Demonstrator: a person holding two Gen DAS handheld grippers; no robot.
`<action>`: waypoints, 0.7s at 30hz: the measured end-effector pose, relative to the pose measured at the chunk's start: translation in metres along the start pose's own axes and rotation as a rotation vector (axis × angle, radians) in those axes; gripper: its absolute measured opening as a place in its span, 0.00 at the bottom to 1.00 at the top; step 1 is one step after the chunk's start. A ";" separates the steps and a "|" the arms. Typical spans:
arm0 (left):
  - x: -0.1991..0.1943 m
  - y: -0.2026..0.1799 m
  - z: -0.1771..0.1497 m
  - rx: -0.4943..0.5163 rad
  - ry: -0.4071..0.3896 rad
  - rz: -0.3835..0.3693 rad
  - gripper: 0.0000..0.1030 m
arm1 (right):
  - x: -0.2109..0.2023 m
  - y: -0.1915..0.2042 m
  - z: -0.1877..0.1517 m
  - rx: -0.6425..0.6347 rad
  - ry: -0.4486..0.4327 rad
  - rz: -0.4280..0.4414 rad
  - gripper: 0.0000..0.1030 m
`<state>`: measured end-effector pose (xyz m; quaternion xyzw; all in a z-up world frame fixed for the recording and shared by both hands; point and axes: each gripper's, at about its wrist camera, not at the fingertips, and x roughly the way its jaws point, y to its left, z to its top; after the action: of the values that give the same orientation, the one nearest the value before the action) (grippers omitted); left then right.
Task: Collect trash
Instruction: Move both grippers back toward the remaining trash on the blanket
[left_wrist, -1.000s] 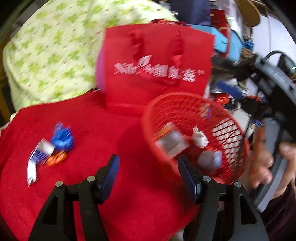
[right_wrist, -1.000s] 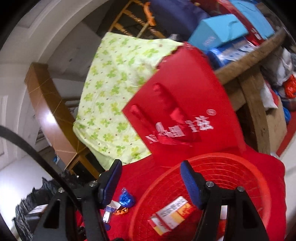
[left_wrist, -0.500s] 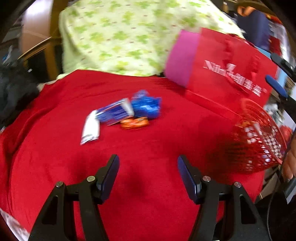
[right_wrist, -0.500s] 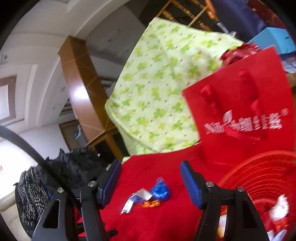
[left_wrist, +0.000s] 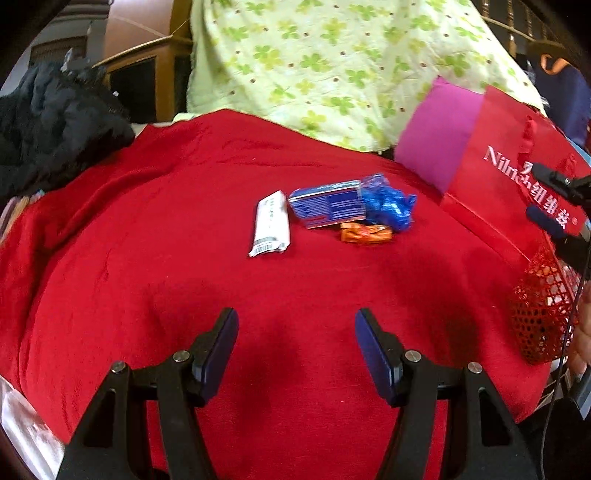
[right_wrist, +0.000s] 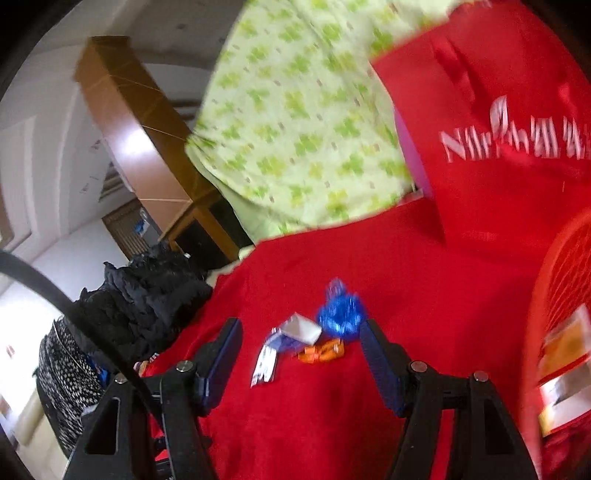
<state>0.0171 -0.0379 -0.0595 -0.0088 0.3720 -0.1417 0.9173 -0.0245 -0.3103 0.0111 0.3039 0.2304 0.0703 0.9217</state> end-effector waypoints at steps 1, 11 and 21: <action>0.002 0.003 0.000 -0.008 0.001 0.000 0.65 | 0.006 -0.002 -0.001 0.019 0.020 0.000 0.67; 0.027 0.030 0.016 -0.055 -0.009 0.000 0.65 | 0.087 -0.014 -0.013 0.131 0.213 -0.048 0.66; 0.081 0.032 0.050 -0.056 -0.007 -0.001 0.66 | 0.165 -0.029 -0.027 0.207 0.343 -0.104 0.44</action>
<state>0.1144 -0.0331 -0.0821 -0.0354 0.3724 -0.1319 0.9180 0.1079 -0.2753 -0.0884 0.3681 0.4055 0.0494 0.8353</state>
